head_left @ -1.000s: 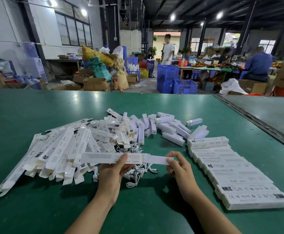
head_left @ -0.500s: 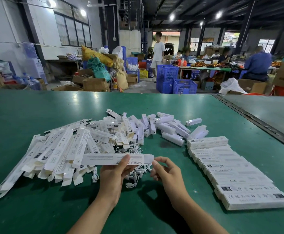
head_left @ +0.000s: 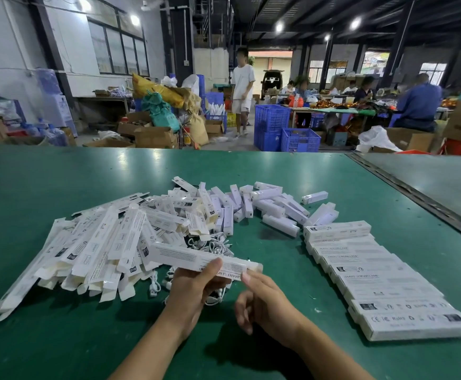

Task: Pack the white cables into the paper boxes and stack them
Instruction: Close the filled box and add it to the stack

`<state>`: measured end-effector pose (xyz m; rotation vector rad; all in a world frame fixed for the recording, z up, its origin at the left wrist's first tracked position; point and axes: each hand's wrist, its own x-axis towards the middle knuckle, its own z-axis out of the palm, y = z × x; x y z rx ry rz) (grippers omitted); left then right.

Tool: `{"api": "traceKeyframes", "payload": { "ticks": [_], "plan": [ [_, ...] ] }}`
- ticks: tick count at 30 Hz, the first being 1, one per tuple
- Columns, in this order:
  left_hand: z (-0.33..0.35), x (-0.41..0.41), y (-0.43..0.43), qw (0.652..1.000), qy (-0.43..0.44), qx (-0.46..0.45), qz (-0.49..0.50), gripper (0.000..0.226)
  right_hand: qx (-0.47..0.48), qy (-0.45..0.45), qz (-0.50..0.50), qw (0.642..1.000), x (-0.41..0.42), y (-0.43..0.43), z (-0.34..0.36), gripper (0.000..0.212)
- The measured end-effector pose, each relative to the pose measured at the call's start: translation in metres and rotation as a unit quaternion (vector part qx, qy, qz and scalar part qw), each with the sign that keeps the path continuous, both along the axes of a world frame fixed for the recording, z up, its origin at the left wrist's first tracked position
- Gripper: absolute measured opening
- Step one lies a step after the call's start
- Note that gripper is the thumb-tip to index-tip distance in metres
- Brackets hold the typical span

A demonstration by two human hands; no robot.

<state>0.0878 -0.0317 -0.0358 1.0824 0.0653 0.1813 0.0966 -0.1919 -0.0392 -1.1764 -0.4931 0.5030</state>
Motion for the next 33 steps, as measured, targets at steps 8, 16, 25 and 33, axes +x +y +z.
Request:
{"api": "traceKeyframes", "payload": {
  "ticks": [8,16,25,33],
  "plan": [
    [0.004,0.006,0.012,0.991,0.023,-0.046,0.126,0.026,-0.422,-0.309,-0.339,0.782,0.026,-0.014,-0.016,0.018],
    [-0.004,0.008,0.013,0.985,0.023,-0.008,0.172,0.023,-0.547,-0.334,-0.269,0.719,0.035,-0.010,-0.021,0.029],
    [-0.007,0.011,0.015,0.982,0.040,-0.006,0.183,0.019,-0.544,-0.359,-0.326,0.685,0.031,-0.019,-0.020,0.018],
    [-0.008,0.013,0.017,0.984,0.036,-0.010,0.176,0.013,-0.527,-0.365,-0.258,0.722,0.034,-0.027,-0.015,0.022]
  ]
}}
